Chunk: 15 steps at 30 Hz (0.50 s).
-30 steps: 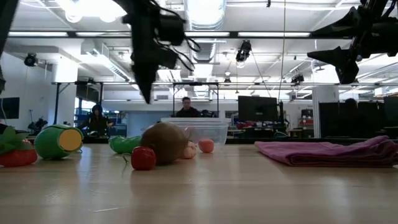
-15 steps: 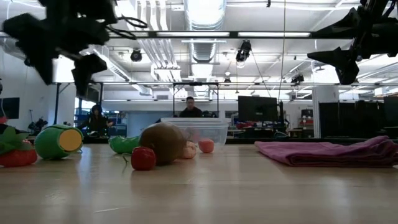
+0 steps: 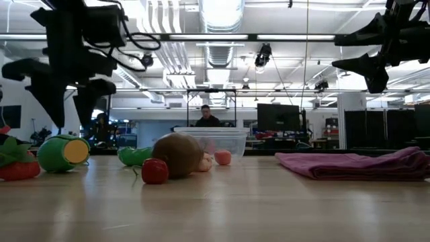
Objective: Pick and placing Produce into tupperware
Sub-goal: Put the top red cherry into the white bin
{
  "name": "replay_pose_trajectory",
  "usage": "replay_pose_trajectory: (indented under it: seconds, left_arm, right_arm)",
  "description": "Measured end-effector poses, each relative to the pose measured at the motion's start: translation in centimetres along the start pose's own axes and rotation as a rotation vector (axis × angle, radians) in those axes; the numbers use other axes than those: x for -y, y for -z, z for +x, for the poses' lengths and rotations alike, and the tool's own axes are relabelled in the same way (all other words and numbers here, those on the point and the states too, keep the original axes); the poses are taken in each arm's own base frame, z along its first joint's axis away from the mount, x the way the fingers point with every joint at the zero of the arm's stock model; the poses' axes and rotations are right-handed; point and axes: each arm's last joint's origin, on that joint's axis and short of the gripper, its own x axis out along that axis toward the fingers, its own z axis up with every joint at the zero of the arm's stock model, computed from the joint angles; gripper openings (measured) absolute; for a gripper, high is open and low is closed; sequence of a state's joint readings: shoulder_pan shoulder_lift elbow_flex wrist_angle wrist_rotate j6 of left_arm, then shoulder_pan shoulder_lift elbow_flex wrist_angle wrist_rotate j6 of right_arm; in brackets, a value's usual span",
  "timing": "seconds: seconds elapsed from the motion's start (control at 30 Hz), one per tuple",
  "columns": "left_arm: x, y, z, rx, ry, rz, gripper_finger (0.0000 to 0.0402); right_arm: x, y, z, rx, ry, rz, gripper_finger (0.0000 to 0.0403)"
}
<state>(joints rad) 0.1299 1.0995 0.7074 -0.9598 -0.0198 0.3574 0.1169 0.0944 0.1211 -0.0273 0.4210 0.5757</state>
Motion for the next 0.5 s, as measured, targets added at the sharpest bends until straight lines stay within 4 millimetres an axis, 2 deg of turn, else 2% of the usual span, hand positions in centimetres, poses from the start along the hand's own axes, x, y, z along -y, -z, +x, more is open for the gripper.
replay_pose_trajectory:
  seconds: [0.23, 0.5]
  left_arm:
    - [-0.5, -1.3, 2.3, -0.013, -0.002, 0.018, 0.0221]
    - [-0.3, -1.0, 3.9, -0.084, 0.028, 0.021, 0.0221]
  right_arm:
    - [0.0, 0.0, 0.0, 0.0, 0.0, 0.0, 0.0216]
    - [0.0, 0.0, 0.0, -0.001, 0.001, 0.0, 0.0216]
